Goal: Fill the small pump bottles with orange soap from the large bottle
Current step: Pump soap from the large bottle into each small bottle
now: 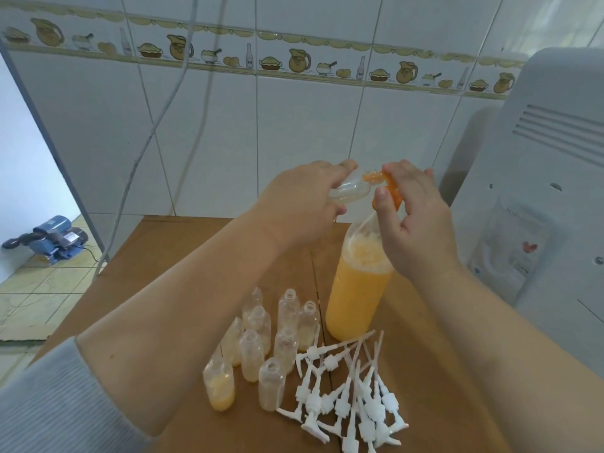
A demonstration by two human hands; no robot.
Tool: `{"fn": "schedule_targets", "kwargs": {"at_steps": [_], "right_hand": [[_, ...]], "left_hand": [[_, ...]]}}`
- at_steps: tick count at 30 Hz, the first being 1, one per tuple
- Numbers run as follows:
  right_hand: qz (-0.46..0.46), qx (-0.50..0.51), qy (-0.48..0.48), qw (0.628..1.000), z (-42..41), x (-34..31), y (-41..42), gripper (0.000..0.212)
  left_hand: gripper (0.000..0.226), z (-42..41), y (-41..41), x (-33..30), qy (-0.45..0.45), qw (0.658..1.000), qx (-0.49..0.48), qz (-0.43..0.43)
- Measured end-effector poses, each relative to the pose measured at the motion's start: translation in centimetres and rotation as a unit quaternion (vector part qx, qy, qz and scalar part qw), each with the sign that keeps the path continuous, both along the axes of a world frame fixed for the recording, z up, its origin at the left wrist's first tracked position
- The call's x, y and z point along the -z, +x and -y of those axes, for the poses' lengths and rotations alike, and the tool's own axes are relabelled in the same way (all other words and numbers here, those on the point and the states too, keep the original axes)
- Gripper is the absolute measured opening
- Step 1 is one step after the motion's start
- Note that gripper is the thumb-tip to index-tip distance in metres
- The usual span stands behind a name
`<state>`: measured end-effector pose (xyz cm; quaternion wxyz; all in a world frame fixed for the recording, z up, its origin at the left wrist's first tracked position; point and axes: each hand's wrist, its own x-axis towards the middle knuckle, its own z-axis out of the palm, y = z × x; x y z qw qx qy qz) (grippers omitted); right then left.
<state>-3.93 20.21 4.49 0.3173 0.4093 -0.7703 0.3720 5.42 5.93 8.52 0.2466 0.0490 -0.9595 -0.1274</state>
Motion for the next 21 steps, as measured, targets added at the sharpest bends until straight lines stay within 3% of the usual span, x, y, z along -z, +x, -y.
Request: {"fn": "schedule_targets", "kwargs": {"at_steps": [7, 16, 21], "right_hand": [[0.010, 0.010, -0.057, 0.998, 0.8, 0.3, 0.0, 0.045], [0.020, -0.008, -0.027, 0.999, 0.7, -0.5, 0.2, 0.053], [-0.005, 0.002, -0.057, 0.998, 1.0, 1.0, -0.6, 0.044]], "left_hand": [[0.059, -0.3, -0.2, 0.0, 0.014, 1.000, 0.004, -0.016], [0.058, 0.2, 0.1, -0.5, 0.003, 1.000, -0.006, 0.007], [0.059, -0.1, -0.4, 0.1, 0.007, 1.000, 0.001, -0.007]]}}
